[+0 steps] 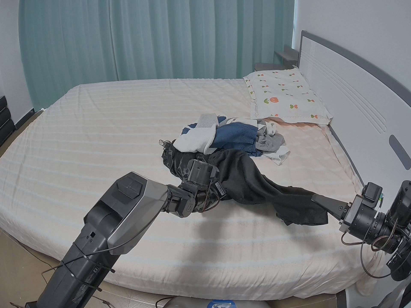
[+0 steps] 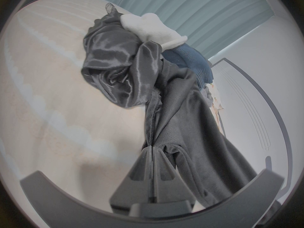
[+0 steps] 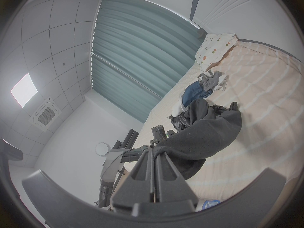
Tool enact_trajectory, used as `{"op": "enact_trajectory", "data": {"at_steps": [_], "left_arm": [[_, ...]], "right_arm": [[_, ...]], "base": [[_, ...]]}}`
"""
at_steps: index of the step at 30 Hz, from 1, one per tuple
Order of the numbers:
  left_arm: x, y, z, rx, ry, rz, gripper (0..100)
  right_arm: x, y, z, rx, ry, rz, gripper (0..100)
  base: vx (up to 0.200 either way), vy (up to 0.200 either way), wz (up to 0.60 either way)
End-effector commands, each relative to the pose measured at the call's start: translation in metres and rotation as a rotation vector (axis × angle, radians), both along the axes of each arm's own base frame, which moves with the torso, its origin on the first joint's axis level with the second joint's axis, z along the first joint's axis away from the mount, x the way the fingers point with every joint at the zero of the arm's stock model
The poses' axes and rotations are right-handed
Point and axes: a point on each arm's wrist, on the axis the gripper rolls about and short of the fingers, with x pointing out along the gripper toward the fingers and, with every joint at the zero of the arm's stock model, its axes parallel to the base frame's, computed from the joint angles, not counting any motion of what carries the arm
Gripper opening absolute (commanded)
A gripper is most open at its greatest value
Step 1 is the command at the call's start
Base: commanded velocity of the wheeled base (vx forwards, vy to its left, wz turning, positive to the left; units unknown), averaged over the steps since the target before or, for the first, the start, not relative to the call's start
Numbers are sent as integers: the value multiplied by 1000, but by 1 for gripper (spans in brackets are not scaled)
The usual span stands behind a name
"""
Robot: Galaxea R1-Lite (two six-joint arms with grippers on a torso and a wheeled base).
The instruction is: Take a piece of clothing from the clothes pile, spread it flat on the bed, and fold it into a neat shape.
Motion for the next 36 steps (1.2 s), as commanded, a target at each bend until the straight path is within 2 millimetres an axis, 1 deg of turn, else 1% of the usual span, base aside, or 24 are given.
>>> {"op": "enact_trajectory", "data": {"at_steps": [1, 2, 4, 6, 9, 10, 15, 17, 18, 19, 20, 22, 24, 25, 26, 27, 28, 29, 30, 33, 34, 35, 36], "left_arm": [[-20, 19, 48, -20, 41, 30, 0], [-24, 21, 51, -19, 46, 28, 0], [-47, 35, 76, -55, 38, -3, 0], [-65, 45, 93, -81, 16, -22, 0], [-99, 59, 125, -118, -30, -44, 0], [-109, 64, 133, -123, -40, -46, 0], [-160, 94, 179, -198, -133, -66, 0], [-175, 102, 189, -236, -151, -77, 0], [-189, 108, 198, -287, -162, -97, 0], [-198, 113, 204, -328, -167, -121, 0], [-202, 115, 206, -351, -170, -141, 0], [-201, 113, 208, -364, -176, -156, 0], [-193, 108, 201, -355, -160, -160, 0], [-180, 101, 189, -341, -131, -156, 0], [-178, 100, 187, -340, -129, -156, 0], [-156, 91, 171, -326, -102, -141, 0], [-153, 89, 168, -324, -97, -140, 0], [-134, 83, 148, -308, -65, -123, 0], [-134, 83, 148, -308, -65, -123, 0], [-105, 70, 117, -289, -35, -112, 0], [-99, 67, 110, -282, -33, -113, 0], [-99, 67, 110, -282, -33, -113, 0], [-88, 60, 98, -278, -23, -111, 0]], "right_arm": [[7, 1, -10, -16, 47, -8, 0], [7, 1, -11, -18, 51, -8, 0], [11, 2, -17, -29, 79, -8, 0], [13, 3, -21, -37, 95, -10, 0], [15, 4, -22, -39, 100, -6, 0], [15, 5, -22, -38, 98, -8, 0], [17, 6, -14, -29, 52, -9, 0], [17, 7, -10, -21, 32, -9, 0], [19, 7, -5, -11, 3, -12, 0], [19, 7, 0, -3, -18, -11, 0], [18, 7, 3, 2, -30, -11, 0], [16, 6, 5, 4, -39, -11, 0], [17, 6, 3, 0, -31, -11, 0], [18, 6, 1, -1, -23, -11, 0], [18, 7, 1, -2, -21, -11, 0], [19, 6, -2, -6, -10, -14, 0], [19, 6, -2, -6, -8, -14, 0], [19, 6, -4, -10, 2, -14, 0], [19, 6, -4, -10, 2, -14, 0], [23, 5, -4, -8, 1, -31, 0], [24, 3, -4, -9, -1, -42, 0], [24, 3, -4, -9, -1, -42, 0], [26, -3, -2, -7, -10, -71, 0]], "base": [[0, 0, 0], [0, 0, 0], [0, 0, 0], [0, 0, 0], [0, 0, 0], [0, 0, 0], [0, 0, 0], [0, 0, 0], [0, 0, 0], [0, 0, 0], [0, 0, 0], [0, 0, 0], [0, 0, 0], [0, 0, 0], [0, 0, 0], [0, 0, 0], [0, 0, 0], [0, 0, 0], [0, 0, 0], [0, 0, 0], [0, 0, 0], [0, 0, 0], [0, 0, 0]]}}
